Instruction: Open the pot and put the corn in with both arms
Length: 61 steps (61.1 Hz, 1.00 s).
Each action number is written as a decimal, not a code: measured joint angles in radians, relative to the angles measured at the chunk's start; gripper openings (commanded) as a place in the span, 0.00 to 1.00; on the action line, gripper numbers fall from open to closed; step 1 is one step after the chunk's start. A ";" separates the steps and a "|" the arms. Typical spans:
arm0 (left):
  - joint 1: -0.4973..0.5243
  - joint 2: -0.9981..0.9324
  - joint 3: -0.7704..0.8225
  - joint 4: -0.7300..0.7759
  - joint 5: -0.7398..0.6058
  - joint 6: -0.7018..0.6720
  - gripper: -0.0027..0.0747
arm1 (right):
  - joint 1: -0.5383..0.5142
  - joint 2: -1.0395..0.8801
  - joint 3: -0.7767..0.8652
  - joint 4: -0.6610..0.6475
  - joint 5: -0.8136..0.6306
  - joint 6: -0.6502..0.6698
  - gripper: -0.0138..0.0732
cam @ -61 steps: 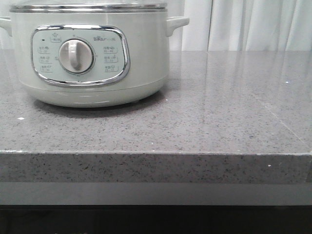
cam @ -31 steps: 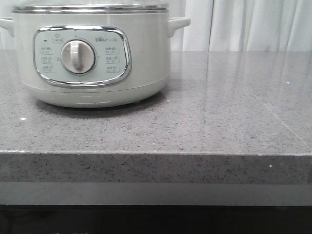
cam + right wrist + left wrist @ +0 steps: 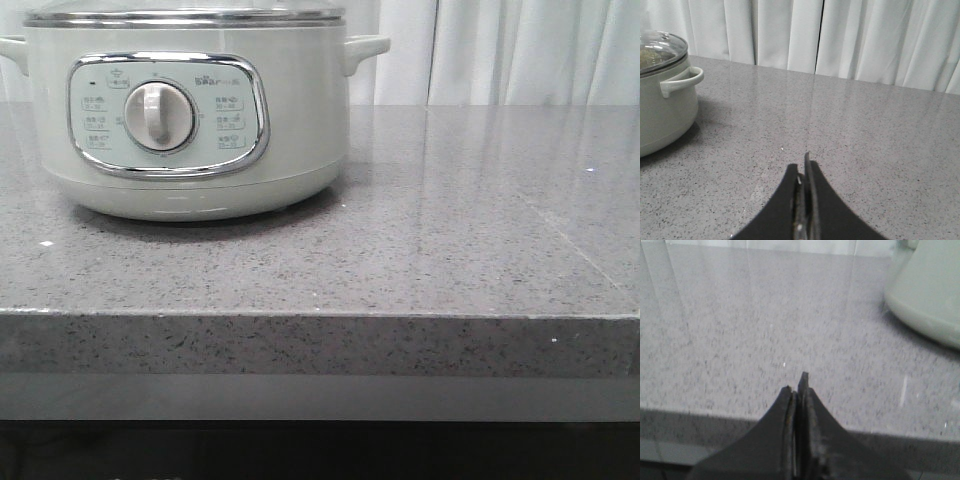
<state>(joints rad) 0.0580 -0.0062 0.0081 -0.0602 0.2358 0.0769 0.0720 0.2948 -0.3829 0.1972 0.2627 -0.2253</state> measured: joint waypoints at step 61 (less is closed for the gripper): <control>0.000 0.000 0.000 -0.001 -0.012 -0.002 0.01 | 0.000 0.000 0.000 0.000 0.000 0.000 0.09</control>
<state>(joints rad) 0.0580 -0.0062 0.0081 -0.0615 0.2241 0.0747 0.0720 0.2948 -0.3829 0.1972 0.2627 -0.2253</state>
